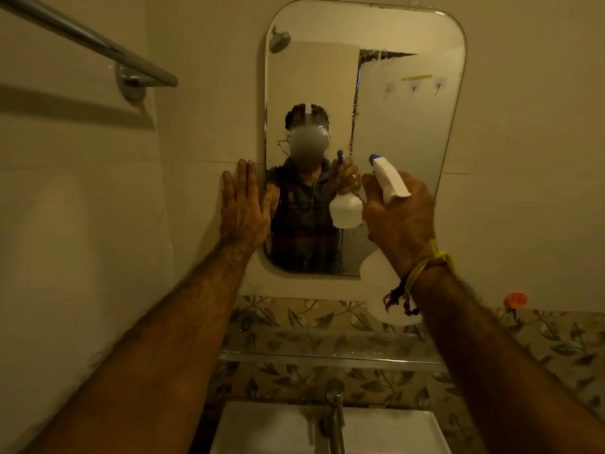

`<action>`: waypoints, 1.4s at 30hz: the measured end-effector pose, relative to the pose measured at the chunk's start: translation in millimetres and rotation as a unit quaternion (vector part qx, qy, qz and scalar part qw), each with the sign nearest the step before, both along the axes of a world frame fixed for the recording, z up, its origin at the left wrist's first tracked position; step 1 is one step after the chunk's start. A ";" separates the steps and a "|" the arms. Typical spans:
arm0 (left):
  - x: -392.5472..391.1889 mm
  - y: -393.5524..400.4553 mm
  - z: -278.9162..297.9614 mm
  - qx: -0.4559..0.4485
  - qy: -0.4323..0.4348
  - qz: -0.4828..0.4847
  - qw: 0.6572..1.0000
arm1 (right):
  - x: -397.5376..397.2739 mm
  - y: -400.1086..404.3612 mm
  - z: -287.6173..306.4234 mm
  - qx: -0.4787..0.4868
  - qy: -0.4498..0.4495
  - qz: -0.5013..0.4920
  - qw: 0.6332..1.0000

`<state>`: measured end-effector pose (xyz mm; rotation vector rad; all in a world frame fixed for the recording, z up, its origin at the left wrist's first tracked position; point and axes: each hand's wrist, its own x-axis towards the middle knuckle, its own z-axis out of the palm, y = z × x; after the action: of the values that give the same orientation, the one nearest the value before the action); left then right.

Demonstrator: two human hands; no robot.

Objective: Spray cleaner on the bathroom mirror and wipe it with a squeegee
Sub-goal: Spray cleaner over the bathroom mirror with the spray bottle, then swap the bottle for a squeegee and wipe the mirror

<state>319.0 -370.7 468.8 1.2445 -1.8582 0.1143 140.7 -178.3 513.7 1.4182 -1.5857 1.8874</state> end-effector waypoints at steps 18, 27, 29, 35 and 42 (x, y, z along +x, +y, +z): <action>-30.5 73.0 -28.0 -0.014 0.002 -0.073 0.997 | -21.4 56.0 -106.6 0.128 -0.116 -0.019 0.985; -122.3 203.8 -212.2 -0.041 -0.011 -0.299 0.953 | -47.7 142.4 -199.2 0.154 -0.211 -0.050 0.964; -139.3 229.3 -248.1 -0.018 -0.013 -0.347 0.938 | -62.4 161.8 -223.4 0.177 -0.239 -0.082 0.951; -188.9 276.1 -329.6 0.163 -0.067 -0.401 0.899 | -103.1 214.5 -299.8 0.216 -0.321 -0.176 0.905; -260.8 290.6 -411.9 0.464 -0.263 -0.333 0.777 | -139.2 290.7 -384.8 0.248 -0.394 -0.270 0.843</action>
<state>58.2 -80.1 56.8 1.0892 -2.9146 -1.0706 1.5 112.3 128.9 0.1453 -2.6353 1.8380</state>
